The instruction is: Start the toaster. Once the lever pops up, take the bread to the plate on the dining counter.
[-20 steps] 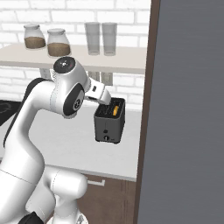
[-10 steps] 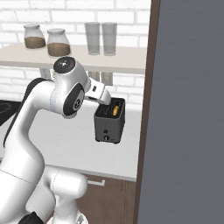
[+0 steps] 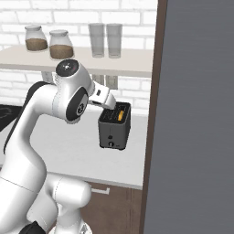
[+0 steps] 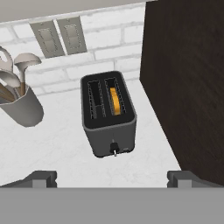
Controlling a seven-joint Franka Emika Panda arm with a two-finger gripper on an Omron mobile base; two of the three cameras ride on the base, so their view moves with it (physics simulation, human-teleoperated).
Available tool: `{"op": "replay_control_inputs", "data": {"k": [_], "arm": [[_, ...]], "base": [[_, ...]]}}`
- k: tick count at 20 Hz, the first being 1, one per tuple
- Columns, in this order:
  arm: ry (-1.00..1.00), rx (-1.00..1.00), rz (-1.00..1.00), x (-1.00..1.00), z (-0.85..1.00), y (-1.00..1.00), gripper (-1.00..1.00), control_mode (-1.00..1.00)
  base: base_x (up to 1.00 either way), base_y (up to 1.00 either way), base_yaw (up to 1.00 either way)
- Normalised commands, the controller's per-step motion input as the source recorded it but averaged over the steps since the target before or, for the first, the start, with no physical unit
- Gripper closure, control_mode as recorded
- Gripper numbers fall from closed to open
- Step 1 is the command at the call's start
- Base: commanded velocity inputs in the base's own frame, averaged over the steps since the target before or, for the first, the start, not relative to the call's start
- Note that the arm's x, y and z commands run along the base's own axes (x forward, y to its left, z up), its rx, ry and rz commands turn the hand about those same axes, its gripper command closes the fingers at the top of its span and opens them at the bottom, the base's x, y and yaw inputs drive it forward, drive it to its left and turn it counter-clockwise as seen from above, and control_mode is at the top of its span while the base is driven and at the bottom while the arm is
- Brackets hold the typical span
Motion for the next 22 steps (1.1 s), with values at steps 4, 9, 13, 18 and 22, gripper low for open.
{"op": "replay_control_inputs", "data": {"k": [4, 9, 13, 18, 22], "arm": [[0.00, 0.00, 0.00, 0.00, 0.00, 0.00, -1.00, -1.00], [0.00, 0.00, 0.00, 0.00, 0.00, 0.00, -1.00, -1.00], [0.00, 0.00, 0.00, 0.00, 0.00, 0.00, -1.00, -1.00], [0.00, 0.00, 0.00, 0.00, 0.00, 0.00, -1.00, -1.00], [0.00, 0.00, 0.00, 0.00, 0.00, 0.00, -1.00, -1.00]], "base": [[0.00, 0.00, 0.00], [0.00, 0.00, 0.00], [0.00, 0.00, 0.00], [0.00, 0.00, 0.00], [0.00, 0.00, 0.00]]}}
